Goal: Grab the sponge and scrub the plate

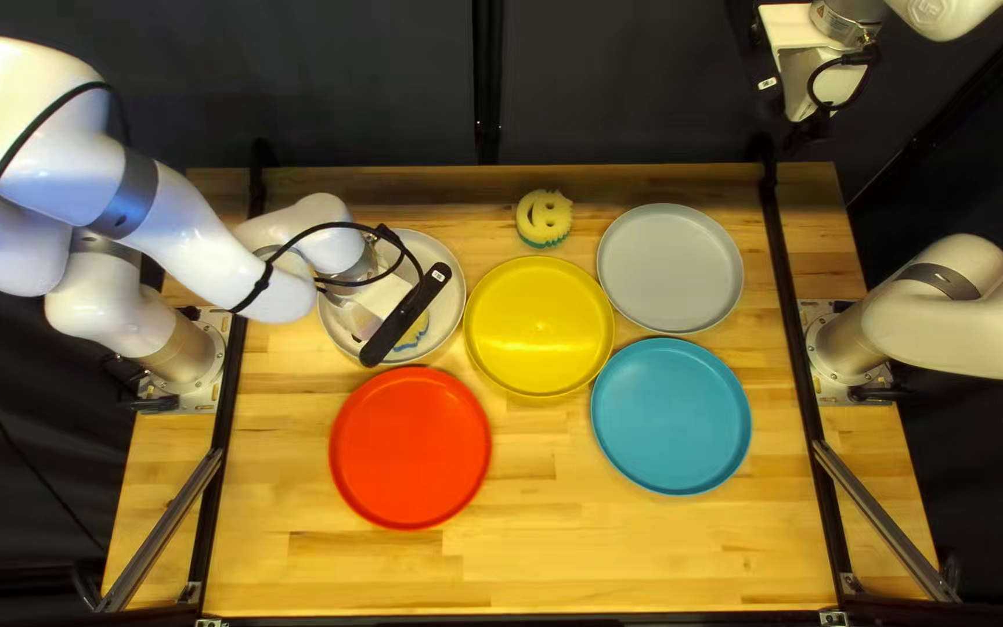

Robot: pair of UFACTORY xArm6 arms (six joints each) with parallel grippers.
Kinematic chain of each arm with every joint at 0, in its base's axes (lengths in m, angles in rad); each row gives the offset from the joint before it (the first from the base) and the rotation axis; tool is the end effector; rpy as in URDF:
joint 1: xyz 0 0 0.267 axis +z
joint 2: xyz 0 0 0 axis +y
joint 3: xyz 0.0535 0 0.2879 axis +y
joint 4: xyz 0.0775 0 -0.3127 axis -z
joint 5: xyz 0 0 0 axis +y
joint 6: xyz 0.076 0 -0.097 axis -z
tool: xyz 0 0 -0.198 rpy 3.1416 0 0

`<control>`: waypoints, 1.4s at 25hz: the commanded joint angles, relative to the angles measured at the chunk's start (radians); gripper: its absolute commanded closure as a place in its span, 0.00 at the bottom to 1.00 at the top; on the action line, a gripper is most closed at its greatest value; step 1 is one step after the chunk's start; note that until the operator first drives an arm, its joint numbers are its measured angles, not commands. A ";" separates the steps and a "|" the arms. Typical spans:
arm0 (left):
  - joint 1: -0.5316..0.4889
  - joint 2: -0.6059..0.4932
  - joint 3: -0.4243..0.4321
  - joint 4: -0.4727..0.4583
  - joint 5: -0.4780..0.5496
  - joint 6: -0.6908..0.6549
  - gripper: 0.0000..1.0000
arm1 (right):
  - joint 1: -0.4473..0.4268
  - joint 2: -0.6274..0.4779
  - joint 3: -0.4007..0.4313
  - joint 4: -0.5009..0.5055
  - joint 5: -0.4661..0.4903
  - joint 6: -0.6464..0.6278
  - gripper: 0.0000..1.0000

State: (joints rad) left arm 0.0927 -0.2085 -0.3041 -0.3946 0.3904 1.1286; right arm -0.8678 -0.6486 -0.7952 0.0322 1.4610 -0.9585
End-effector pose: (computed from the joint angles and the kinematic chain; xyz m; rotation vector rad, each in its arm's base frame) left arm 0.3279 0.0143 0.0433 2.8807 -1.0179 0.3014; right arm 0.1749 -0.1922 0.2699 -3.1054 -0.1350 -0.0230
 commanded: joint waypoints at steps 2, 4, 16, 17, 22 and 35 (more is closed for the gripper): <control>0.071 -0.081 0.065 0.012 0.039 0.040 1.00 | 0.000 0.000 0.000 0.000 0.000 0.000 0.00; 0.108 -0.111 0.086 0.021 0.060 0.056 1.00 | 0.000 0.000 0.000 0.000 0.000 0.000 0.00; 0.197 -0.171 0.138 0.062 0.101 0.082 1.00 | 0.000 0.000 0.000 0.000 0.000 0.000 0.00; 0.183 -0.165 0.139 0.057 0.093 0.076 1.00 | 0.000 0.000 0.000 0.000 0.000 0.000 0.00; 0.104 -0.166 0.145 0.020 0.068 0.039 1.00 | 0.000 0.000 0.000 0.000 0.000 0.000 0.00; 0.021 -0.085 0.039 0.031 0.031 -0.019 1.00 | 0.000 0.000 0.000 0.000 0.000 0.000 0.00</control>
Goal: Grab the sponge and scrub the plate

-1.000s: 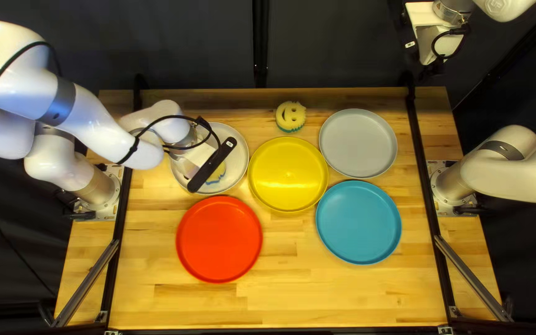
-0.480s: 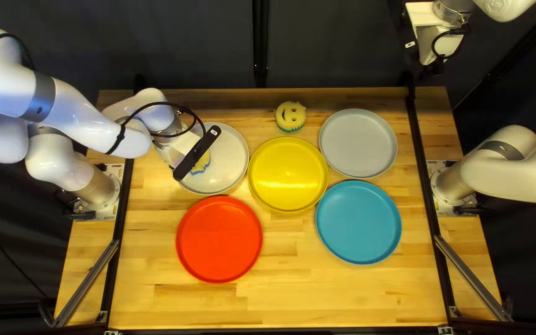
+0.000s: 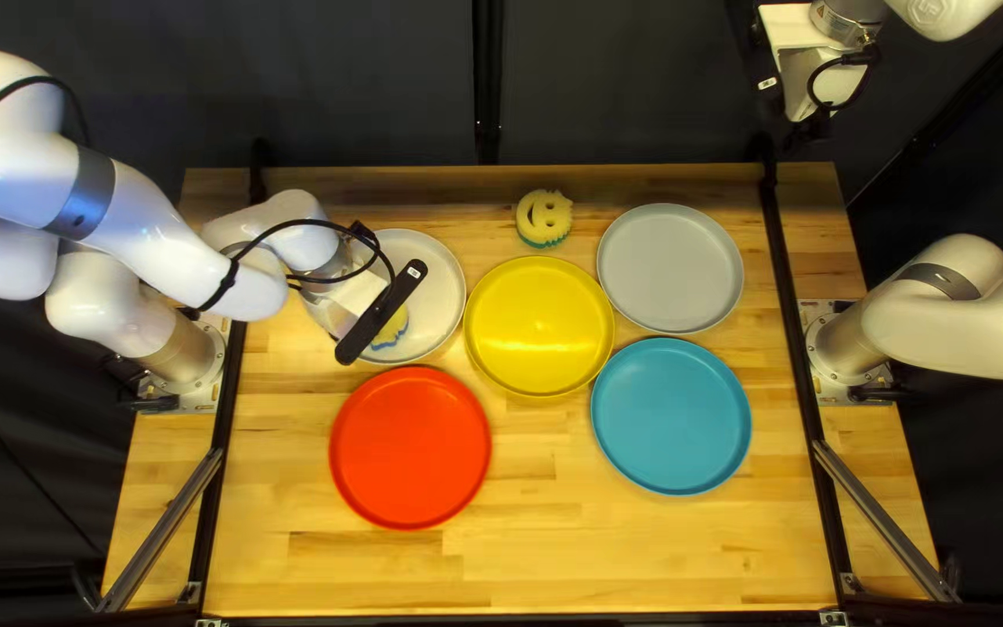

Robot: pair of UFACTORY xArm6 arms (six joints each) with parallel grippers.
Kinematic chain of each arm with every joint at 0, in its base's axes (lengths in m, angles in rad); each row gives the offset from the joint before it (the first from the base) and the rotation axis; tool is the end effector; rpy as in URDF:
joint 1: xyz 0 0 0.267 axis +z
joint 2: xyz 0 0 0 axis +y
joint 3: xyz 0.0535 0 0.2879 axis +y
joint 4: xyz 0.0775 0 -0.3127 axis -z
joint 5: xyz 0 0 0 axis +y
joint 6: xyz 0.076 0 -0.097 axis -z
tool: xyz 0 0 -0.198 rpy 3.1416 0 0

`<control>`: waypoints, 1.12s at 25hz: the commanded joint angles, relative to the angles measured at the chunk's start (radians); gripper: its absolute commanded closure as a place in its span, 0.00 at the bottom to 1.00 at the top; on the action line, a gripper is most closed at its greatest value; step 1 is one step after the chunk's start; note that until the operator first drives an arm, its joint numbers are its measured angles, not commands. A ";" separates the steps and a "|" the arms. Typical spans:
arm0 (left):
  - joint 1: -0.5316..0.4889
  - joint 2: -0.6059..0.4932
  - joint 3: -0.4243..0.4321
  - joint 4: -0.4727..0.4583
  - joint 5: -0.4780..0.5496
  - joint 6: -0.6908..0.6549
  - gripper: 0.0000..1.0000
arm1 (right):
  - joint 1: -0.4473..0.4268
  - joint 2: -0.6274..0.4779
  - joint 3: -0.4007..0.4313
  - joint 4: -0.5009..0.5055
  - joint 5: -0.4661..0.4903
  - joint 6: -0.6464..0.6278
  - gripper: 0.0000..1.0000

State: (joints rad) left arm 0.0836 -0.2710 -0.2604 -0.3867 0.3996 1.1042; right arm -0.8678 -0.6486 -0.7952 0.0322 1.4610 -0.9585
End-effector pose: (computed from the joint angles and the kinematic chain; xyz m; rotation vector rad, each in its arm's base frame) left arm 0.3170 0.0096 0.0476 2.8834 -1.0093 0.3129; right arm 0.1749 -0.1922 0.2699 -3.1054 -0.1350 -0.0230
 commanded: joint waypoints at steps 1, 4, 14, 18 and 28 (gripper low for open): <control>0.042 -0.050 -0.005 0.047 0.043 -0.011 1.00 | 0.000 0.000 0.000 0.000 0.000 0.000 0.00; 0.026 -0.095 -0.022 0.114 0.080 -0.086 1.00 | 0.000 0.000 0.000 0.000 0.000 0.000 0.00; -0.063 -0.001 -0.151 0.195 0.030 -0.188 1.00 | 0.000 0.000 0.000 0.000 0.000 0.000 0.00; -0.054 0.119 -0.245 0.160 -0.012 -0.117 1.00 | 0.000 0.000 0.000 0.000 0.000 0.000 0.00; -0.002 0.331 -0.433 0.010 -0.044 0.108 1.00 | 0.000 0.000 0.000 0.000 0.000 0.000 0.00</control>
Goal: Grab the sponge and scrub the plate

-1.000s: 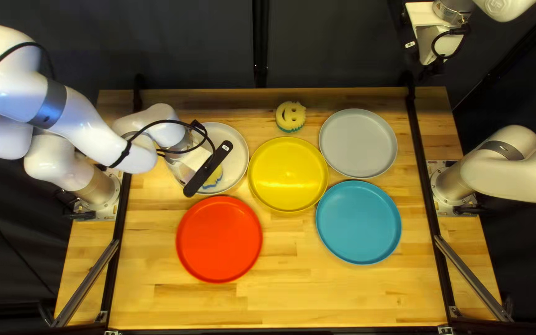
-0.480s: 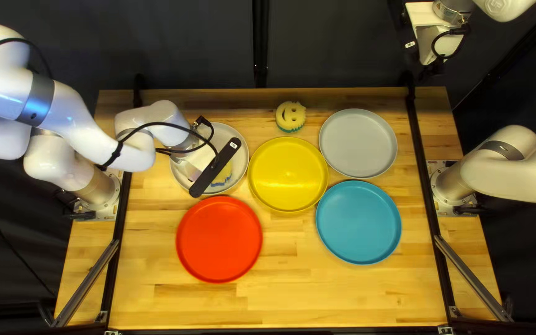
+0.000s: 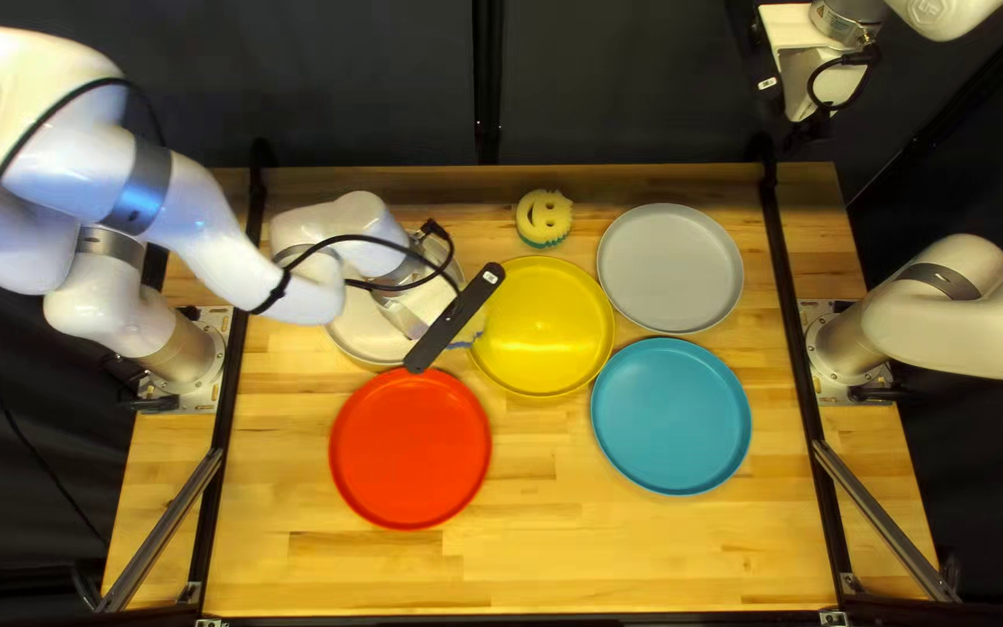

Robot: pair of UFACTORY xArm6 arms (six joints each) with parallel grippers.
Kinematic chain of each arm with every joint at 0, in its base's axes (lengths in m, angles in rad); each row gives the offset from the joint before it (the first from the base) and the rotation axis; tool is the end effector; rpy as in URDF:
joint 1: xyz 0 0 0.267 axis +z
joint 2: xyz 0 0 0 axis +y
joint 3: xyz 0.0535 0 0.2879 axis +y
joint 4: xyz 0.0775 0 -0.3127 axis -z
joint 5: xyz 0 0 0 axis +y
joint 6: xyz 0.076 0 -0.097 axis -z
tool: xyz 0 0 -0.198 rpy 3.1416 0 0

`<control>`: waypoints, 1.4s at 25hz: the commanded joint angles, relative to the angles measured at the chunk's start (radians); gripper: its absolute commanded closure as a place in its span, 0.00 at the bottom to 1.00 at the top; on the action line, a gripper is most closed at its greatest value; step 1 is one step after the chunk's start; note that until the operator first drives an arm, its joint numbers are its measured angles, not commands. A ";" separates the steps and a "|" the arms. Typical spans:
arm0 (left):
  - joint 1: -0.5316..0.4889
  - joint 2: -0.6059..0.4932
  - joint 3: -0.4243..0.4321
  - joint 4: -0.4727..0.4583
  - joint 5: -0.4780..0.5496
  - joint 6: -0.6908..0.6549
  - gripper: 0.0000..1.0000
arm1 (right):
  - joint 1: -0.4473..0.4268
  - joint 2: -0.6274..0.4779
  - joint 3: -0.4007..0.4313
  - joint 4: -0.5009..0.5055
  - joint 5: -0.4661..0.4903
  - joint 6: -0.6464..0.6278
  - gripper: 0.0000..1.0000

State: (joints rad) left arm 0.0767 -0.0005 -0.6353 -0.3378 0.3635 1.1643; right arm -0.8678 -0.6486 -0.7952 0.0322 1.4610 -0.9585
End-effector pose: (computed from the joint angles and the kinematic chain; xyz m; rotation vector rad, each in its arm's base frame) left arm 0.4550 0.0237 0.0868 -2.8433 1.1816 -0.4853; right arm 0.1749 -0.1922 0.2699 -3.1054 -0.1350 -0.0230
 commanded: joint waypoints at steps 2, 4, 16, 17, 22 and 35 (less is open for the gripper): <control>0.003 0.111 -0.101 -0.071 -0.018 0.088 1.00 | 0.000 0.000 0.000 0.000 0.000 0.000 0.00; 0.004 0.164 -0.146 -0.108 -0.026 0.133 1.00 | 0.000 0.000 0.000 0.000 0.000 0.000 0.00; 0.003 0.207 -0.182 -0.162 -0.033 0.188 1.00 | 0.000 0.000 0.000 0.000 0.000 0.000 0.00; 0.003 0.207 -0.182 -0.162 -0.033 0.188 1.00 | 0.000 0.000 0.000 0.000 0.000 0.000 0.00; -0.001 0.218 -0.190 -0.173 -0.031 0.188 1.00 | 0.000 0.000 0.000 0.000 0.000 0.000 0.00; -0.005 0.391 -0.404 -0.152 -0.001 0.194 1.00 | 0.000 0.000 0.000 0.000 0.000 0.000 0.00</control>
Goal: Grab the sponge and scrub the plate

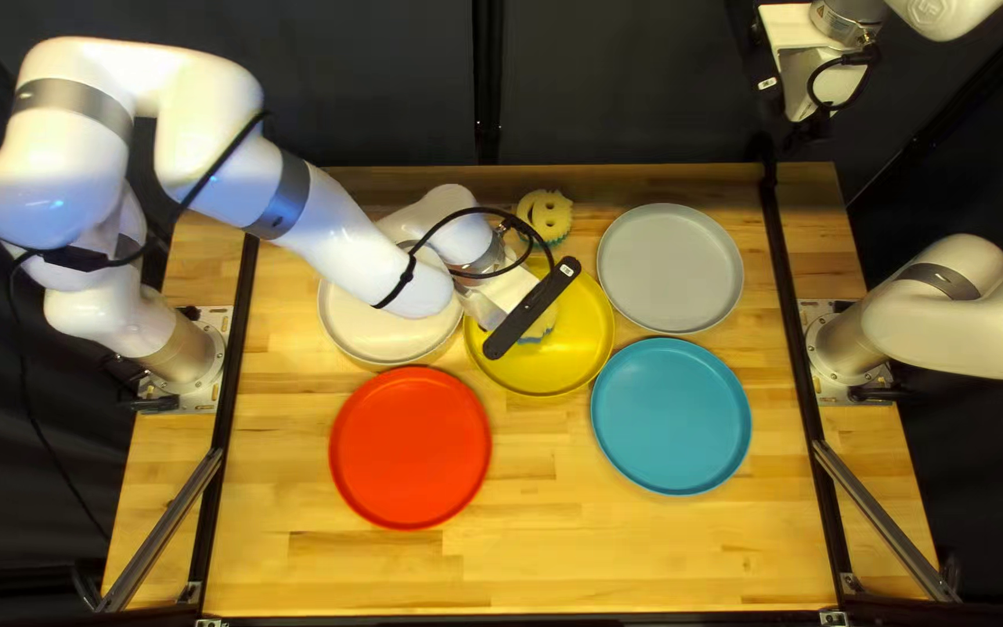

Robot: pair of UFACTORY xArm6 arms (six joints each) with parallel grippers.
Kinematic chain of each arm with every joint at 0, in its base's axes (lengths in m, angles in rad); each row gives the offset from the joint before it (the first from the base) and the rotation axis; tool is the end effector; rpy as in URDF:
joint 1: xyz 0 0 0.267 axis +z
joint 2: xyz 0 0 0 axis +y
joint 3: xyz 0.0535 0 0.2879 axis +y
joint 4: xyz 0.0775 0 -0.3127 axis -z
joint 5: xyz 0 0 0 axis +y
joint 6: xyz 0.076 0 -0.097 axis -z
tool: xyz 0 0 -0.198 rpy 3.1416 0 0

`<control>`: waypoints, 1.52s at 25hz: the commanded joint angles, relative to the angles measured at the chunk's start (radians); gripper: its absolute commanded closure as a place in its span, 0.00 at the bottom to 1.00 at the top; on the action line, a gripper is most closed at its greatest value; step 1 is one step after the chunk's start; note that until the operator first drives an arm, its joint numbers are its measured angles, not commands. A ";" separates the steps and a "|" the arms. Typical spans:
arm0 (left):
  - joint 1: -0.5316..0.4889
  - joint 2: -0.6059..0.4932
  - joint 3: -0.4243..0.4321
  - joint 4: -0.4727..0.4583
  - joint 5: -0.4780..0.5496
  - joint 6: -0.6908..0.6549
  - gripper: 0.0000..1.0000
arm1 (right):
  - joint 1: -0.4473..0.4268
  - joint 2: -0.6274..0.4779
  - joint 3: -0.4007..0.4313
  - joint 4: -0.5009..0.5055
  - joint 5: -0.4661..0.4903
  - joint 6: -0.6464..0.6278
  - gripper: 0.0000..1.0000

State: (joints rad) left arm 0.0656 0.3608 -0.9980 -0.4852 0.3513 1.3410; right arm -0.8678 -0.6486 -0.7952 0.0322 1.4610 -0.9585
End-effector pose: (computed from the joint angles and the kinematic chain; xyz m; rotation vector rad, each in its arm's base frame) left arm 0.5587 0.0226 0.0527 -2.8163 1.2612 -0.5620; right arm 0.1749 -0.1922 0.2699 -3.1054 -0.1350 -0.0230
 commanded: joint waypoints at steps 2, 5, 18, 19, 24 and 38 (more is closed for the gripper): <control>0.009 0.044 -0.063 -0.007 0.016 0.028 1.00 | 0.000 0.000 0.000 0.000 0.000 0.000 0.00; 0.013 0.035 -0.053 -0.010 0.019 0.040 1.00 | 0.000 0.000 0.000 0.000 0.000 0.000 0.00; 0.060 -0.059 0.087 -0.021 0.024 0.059 1.00 | 0.000 0.000 0.000 0.000 0.000 0.000 0.00; 0.060 -0.043 0.070 -0.021 0.026 0.061 1.00 | 0.000 0.000 0.000 0.000 0.000 0.000 0.00; 0.066 0.040 -0.033 -0.021 0.044 0.073 1.00 | 0.000 0.000 0.000 0.000 0.000 0.000 0.00; 0.043 0.123 -0.167 0.029 0.072 0.049 1.00 | 0.000 0.000 0.000 0.000 0.000 0.000 0.00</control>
State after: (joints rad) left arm 0.1084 0.4930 -1.1812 -0.4574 0.4280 1.3862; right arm -0.8678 -0.6486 -0.7952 0.0322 1.4610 -0.9585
